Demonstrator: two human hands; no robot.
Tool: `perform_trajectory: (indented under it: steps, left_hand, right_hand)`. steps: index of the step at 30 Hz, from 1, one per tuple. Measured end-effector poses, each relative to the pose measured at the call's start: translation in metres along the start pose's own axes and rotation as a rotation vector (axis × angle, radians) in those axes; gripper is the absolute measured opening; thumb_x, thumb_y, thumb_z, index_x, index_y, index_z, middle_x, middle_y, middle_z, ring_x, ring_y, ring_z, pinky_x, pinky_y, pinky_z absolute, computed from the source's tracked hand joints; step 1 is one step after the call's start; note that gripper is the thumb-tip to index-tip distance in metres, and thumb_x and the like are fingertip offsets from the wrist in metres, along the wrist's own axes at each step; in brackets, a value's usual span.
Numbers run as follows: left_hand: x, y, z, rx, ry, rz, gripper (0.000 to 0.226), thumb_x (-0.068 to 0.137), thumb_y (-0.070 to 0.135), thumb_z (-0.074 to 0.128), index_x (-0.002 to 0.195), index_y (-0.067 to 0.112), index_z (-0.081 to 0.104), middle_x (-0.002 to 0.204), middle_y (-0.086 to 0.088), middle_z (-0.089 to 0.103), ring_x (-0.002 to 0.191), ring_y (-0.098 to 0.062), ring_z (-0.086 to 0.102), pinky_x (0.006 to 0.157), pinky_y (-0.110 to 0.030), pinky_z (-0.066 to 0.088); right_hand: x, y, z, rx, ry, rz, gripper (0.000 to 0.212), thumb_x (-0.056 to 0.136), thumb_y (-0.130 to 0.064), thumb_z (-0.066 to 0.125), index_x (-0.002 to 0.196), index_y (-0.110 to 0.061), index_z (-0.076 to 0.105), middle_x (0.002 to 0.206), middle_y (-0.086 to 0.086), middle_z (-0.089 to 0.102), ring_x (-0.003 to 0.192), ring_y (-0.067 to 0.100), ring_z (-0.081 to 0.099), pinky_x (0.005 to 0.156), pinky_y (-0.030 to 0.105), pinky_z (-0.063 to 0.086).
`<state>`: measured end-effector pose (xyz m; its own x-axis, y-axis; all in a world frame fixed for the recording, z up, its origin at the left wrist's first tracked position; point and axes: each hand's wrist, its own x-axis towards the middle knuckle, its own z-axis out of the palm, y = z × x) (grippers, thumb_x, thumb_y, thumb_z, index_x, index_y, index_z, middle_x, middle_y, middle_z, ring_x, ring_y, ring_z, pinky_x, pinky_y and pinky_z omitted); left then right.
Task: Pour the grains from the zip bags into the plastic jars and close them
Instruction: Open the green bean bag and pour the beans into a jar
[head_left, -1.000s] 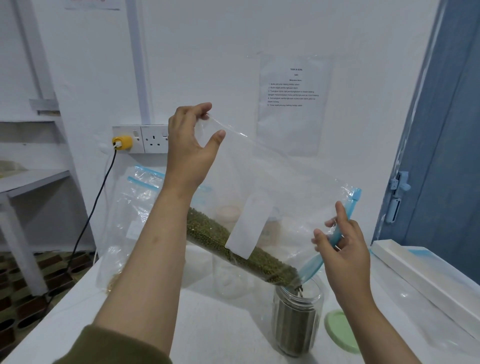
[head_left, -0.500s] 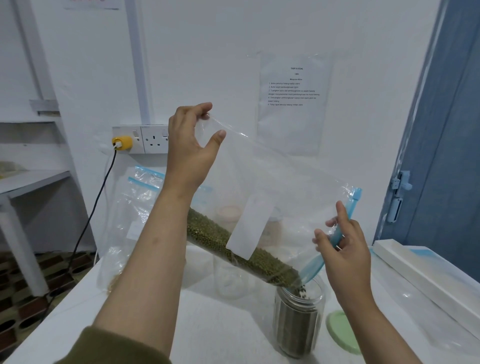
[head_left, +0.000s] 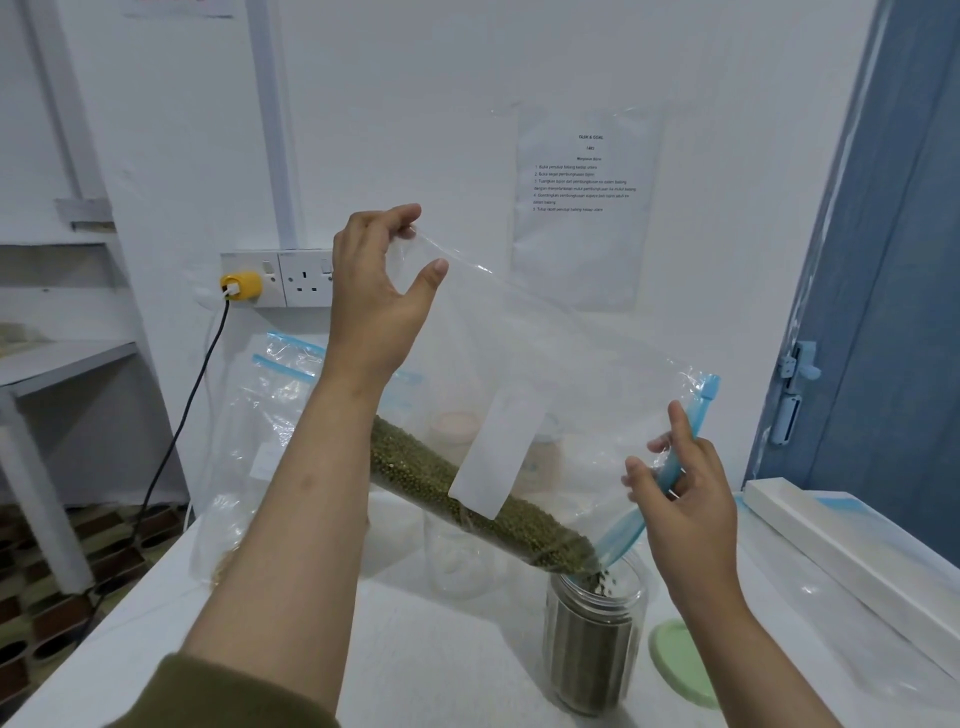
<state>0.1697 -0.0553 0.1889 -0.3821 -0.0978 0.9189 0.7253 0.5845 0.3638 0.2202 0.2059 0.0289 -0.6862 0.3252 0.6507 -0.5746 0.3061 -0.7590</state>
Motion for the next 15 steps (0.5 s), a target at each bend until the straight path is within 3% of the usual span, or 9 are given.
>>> perform_trajectory:
  steps: [15]
  left_hand:
    - [0.0007,0.0006,0.0020,-0.003,0.008,0.009,0.045,0.088,0.022,0.069,0.130,0.015,0.056,0.115,0.004,0.051,0.117,-0.014,0.046,0.103,-0.019,0.036]
  right_hand:
    - [-0.0007,0.0008,-0.0014,-0.015,-0.001,0.005,0.065,0.094,-0.012,0.063,0.146,-0.042,0.038,0.102,-0.007,0.051,0.091,0.034,0.062,0.088,0.046,0.056]
